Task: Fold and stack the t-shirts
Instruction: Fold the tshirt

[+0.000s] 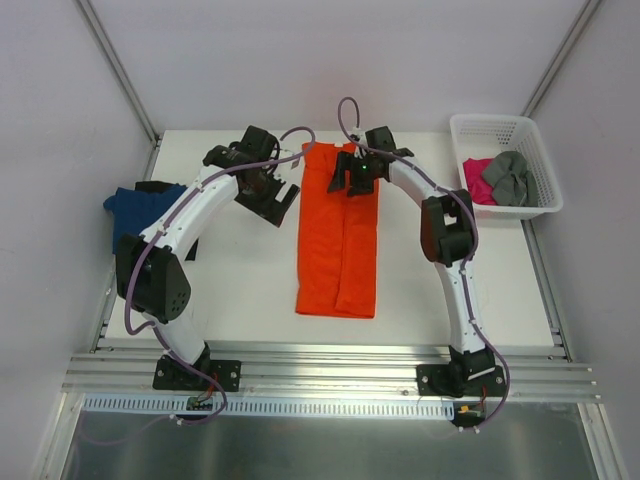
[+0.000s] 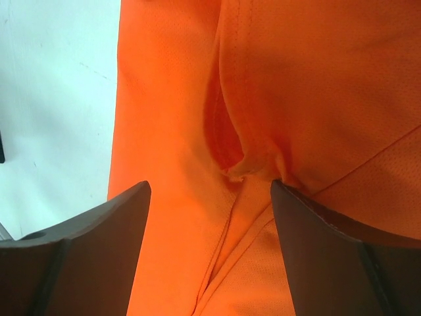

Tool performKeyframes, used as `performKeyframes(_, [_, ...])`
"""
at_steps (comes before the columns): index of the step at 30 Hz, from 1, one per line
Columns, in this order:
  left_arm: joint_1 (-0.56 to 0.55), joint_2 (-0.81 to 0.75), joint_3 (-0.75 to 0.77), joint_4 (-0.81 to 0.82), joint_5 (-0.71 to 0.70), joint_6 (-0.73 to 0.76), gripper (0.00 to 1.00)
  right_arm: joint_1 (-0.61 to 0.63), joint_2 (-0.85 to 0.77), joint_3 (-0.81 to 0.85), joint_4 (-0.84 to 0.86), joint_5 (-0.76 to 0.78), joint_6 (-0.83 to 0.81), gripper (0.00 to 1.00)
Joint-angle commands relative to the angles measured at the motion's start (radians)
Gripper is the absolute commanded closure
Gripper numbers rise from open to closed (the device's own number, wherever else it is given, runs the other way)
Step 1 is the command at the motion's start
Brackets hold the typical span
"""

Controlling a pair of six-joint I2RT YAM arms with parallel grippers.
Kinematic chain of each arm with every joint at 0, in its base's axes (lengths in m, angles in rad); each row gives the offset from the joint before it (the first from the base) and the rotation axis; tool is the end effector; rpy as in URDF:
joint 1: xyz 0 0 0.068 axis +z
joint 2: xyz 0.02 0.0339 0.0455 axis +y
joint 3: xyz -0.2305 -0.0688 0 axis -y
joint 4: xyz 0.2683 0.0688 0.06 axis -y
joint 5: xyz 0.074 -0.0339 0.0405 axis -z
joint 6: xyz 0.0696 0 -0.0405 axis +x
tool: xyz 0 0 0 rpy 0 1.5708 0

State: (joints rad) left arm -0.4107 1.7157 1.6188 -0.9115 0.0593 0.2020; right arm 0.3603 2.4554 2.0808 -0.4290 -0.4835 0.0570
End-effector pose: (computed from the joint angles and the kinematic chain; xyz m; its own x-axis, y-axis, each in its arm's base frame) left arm 0.3675 -0.1645 0.2540 -0.6741 0.5120 -0.5324 0.5744 0.8165 0.0579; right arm 0.5165 0.2292 0.1196 -0.7075 -0.2127 -0.6739 -0.5747 0.7281 0.3736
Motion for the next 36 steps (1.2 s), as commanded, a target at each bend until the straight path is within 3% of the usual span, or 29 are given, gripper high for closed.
performKeyframes(1, [0.01,0.007,-0.002,-0.007,-0.004,0.005,0.13,-0.009,0.02,0.05,0.001,0.017,-0.017,0.22])
performKeyframes(4, [0.01,0.007,0.007,-0.007,-0.006,0.004,0.13,-0.011,-0.001,0.033,0.006,0.005,-0.031,0.22])
performKeyframes(8, [0.01,-0.022,0.036,-0.007,-0.004,0.016,0.1,0.0,-0.145,-0.034,0.01,0.028,-0.111,0.19])
performKeyframes(17, [0.033,-0.139,0.168,0.019,-0.027,-0.03,0.07,0.009,-0.579,-0.136,-0.138,0.151,-0.195,0.16])
performKeyframes(20, [0.033,-0.186,0.185,0.046,-0.029,-0.105,0.01,0.009,-0.752,-0.275,-0.165,0.209,-0.238,0.15])
performKeyframes(23, [0.047,-0.231,0.106,0.059,-0.006,-0.231,0.01,0.005,-0.919,-0.486,-0.185,0.267,-0.224,0.15])
performKeyframes(28, [0.099,-0.313,-0.155,0.085,0.203,-0.418,0.01,0.009,-1.157,-0.906,-0.209,0.246,-0.089,0.25])
performKeyframes(32, [0.142,-0.375,-0.372,0.118,0.272,-0.476,0.13,0.008,-1.309,-1.112,-0.232,0.223,-0.036,0.31])
performKeyframes(36, [0.145,-0.395,-0.542,0.196,0.381,-0.516,0.24,-0.037,-1.34,-1.277,-0.176,0.172,0.059,0.31])
